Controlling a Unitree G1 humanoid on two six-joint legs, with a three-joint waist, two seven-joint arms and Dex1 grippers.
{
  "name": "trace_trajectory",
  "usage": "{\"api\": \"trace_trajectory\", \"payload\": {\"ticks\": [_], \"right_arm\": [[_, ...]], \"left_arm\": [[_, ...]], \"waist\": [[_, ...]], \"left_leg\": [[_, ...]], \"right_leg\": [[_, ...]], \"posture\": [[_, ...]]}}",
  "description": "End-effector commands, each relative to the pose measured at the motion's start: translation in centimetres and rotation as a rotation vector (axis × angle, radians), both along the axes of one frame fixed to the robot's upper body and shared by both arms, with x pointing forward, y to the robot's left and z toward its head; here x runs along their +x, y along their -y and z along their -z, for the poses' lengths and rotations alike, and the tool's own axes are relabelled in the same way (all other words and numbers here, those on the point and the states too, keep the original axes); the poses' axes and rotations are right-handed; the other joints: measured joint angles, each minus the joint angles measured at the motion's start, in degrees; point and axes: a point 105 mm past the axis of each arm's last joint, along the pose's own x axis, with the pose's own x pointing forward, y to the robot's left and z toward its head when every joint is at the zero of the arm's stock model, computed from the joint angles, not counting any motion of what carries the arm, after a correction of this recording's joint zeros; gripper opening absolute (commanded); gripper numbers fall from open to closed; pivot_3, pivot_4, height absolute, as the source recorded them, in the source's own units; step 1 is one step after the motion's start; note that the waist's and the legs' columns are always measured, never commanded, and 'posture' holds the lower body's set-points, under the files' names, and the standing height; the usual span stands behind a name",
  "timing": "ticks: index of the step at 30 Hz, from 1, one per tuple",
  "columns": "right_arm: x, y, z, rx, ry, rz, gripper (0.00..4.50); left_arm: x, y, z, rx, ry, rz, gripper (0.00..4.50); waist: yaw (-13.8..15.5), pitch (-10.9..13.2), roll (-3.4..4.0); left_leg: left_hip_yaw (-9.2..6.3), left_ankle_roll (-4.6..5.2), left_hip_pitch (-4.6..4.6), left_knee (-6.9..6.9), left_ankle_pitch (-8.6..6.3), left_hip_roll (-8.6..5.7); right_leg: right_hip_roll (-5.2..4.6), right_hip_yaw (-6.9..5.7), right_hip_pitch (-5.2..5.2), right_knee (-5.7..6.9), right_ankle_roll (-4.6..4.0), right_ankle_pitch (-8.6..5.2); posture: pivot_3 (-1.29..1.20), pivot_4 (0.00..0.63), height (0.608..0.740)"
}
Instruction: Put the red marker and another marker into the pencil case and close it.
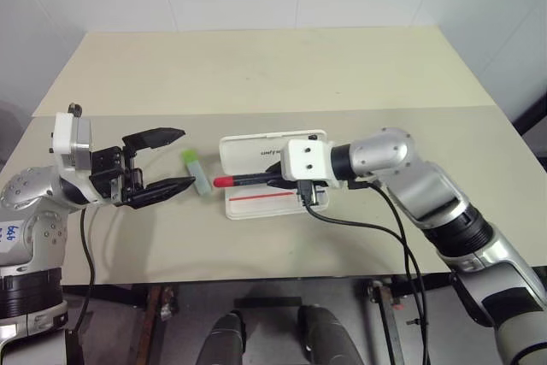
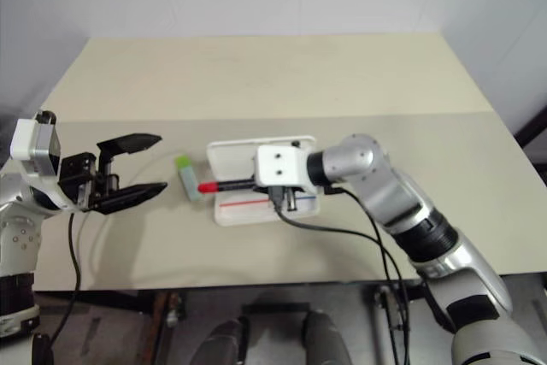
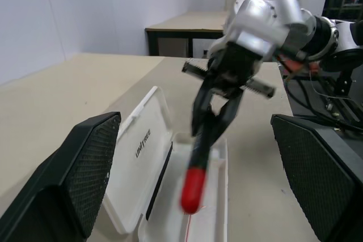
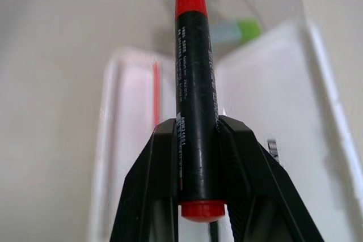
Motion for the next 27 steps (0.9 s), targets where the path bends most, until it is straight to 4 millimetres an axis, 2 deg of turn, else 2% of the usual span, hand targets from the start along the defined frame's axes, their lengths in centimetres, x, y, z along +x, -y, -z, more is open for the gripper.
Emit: {"api": "trace_trajectory", "payload": {"ticks": [1, 8, 17, 27], "right_arm": [[0.2, -0.4, -1.0, 0.003, 0.098, -0.022, 0.65], [2.1, 1.4, 0.6, -0.079, 0.131, 0.027, 0.65], [2.9, 1.7, 1.3, -0.092, 0.124, 0.042, 0.65], [2.1, 2.3, 1.3, -0.094, 0.076, 0.033, 4.16]], "left_arm": [[-0.9, 0.0, -1.1, -0.021, 0.062, -0.005, 4.5], [-1.6, -0.1, -1.1, -0.03, 0.057, -0.012, 4.5], [-2.0, -0.6, -1.3, -0.023, 0.053, -0.024, 4.5], [-2.0, -0.4, -1.4, -0.028, 0.058, -0.028, 4.5]], "waist": [[0.0, 0.0, 0.0], [-0.1, 0.0, -0.01], [-0.1, 0.0, -0.01], [-0.1, 0.0, -0.01]], "left_leg": [[-0.02, 0.0, 0.0, -0.02, 0.0, 0.0], [-0.03, 0.0, 0.02, -0.08, 0.0, 0.01], [-0.03, 0.0, 0.03, -0.09, 0.0, 0.02], [-0.03, 0.0, 0.03, -0.09, 0.0, 0.02]], "right_leg": [[0.0, -0.02, 0.01, -0.01, 0.0, 0.0], [0.0, -0.04, 0.02, -0.03, -0.01, 0.0], [0.01, -0.04, 0.02, -0.03, -0.02, 0.0], [0.02, -0.05, 0.02, -0.03, -0.02, 0.0]], "posture": [[0.0, 0.15, 0.74], [0.0, 0.15, 0.74], [0.0, 0.15, 0.74], [0.0, 0.15, 0.74]]}}
